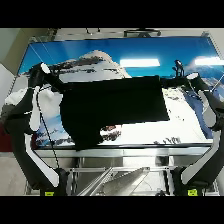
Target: Fold the shirts.
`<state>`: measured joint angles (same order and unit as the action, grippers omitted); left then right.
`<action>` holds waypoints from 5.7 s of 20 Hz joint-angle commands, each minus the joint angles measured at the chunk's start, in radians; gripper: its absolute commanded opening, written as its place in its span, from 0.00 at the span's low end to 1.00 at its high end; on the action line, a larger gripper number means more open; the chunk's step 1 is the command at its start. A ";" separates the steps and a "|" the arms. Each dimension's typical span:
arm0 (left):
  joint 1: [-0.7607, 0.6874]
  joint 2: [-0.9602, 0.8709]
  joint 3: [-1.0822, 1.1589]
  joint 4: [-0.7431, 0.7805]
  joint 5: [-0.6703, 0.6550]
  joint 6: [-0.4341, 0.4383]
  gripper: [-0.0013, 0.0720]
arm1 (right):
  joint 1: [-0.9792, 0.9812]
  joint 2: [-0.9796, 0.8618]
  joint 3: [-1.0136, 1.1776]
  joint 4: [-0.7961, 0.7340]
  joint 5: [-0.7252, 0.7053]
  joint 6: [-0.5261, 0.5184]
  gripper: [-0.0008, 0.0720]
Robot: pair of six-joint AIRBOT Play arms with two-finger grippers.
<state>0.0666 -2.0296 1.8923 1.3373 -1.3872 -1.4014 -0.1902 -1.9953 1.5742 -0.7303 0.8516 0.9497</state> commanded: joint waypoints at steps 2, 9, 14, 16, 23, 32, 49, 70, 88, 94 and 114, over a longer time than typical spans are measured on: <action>-0.002 0.023 -0.019 0.003 -0.007 -0.014 0.04 | 0.006 0.003 0.003 -0.011 0.026 0.000 0.05; 0.016 0.071 0.146 -0.034 -0.178 -0.014 0.42 | -0.026 0.159 0.101 -0.351 0.250 0.233 0.72; 0.089 0.395 -0.360 -0.091 -0.147 -0.013 0.42 | -0.167 0.259 0.026 -0.377 0.590 0.316 0.51; 0.119 0.593 -0.657 -0.108 -0.040 -0.008 0.42 | -0.209 0.305 -0.084 -0.375 0.642 0.315 0.51; 0.160 1.157 -1.323 -0.121 0.145 -0.060 0.42 | -0.205 0.352 -0.349 -0.304 0.525 0.186 0.52; 0.161 1.378 -1.535 -0.208 0.244 -0.085 0.42 | -0.076 0.220 -0.396 -0.251 0.461 0.134 0.52; 0.160 0.894 -1.479 -0.469 0.502 0.159 0.05 | -0.033 0.219 -0.396 -0.253 0.459 0.127 0.52; 0.217 1.160 -1.147 -0.369 0.257 0.124 0.05 | -0.164 0.426 -0.396 -0.291 0.586 0.131 0.04; 0.082 0.249 -0.244 -0.333 0.237 0.225 0.04 | 0.015 0.137 -0.005 -0.127 0.206 0.177 0.04; 0.074 -0.012 -0.014 -0.333 0.187 0.230 0.03 | 0.017 0.057 0.002 -0.165 0.106 0.175 0.04; -0.041 -0.059 0.138 0.080 0.218 0.040 0.02 | 0.093 0.088 0.095 -0.545 0.156 0.504 0.04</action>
<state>0.0509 -2.0968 2.0293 1.2816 -1.1912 -1.3167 -0.1200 -1.9156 1.6287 -1.1461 1.0042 1.3575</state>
